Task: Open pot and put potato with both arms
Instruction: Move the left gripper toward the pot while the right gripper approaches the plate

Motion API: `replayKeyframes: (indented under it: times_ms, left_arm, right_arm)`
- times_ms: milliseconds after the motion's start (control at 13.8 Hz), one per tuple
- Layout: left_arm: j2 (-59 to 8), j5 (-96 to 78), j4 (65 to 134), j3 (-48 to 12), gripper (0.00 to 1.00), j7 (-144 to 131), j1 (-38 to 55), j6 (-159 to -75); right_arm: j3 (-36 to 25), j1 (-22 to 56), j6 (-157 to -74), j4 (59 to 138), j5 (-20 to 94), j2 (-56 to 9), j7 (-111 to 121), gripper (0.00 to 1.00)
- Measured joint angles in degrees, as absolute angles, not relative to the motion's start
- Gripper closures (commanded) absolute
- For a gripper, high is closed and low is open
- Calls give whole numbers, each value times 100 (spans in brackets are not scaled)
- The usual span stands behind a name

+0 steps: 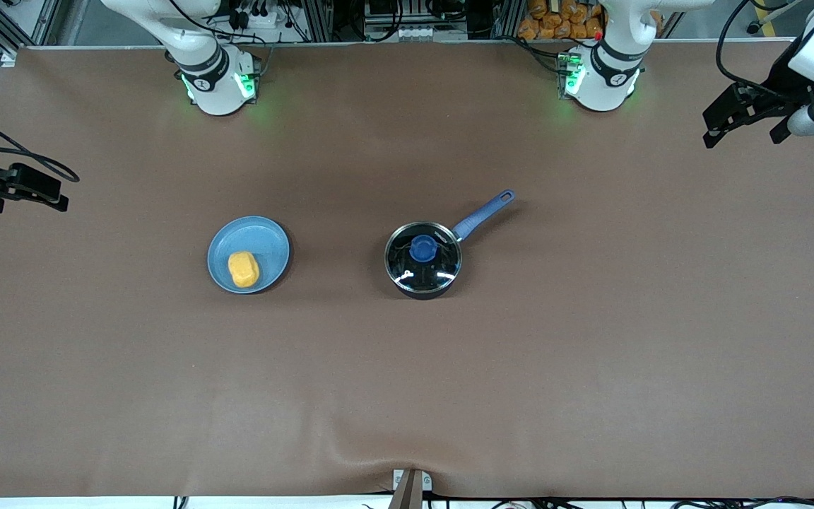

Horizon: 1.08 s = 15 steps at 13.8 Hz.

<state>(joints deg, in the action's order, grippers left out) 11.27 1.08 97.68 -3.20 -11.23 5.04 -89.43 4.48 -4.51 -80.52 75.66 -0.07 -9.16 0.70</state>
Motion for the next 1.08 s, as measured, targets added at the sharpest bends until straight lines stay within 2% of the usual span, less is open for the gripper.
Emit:
replayKeyframes:
  times_ms: [289, 651, 1084]
  left_arm:
    - [1044, 108, 9729, -309, 0, -1122, 520, -8937]
    - [634, 108, 9443, -290, 0, -886, 514, -8935]
    - [557, 108, 9439, -315, 0, -835, 553, -8891]
  right_arm:
    - [448, -451, -8052, 7566, -8, -916, 70, 0]
    - [444, -451, -8052, 7566, -8, -916, 70, 0]
    - [443, -451, -8066, 7566, -5, -916, 70, 0]
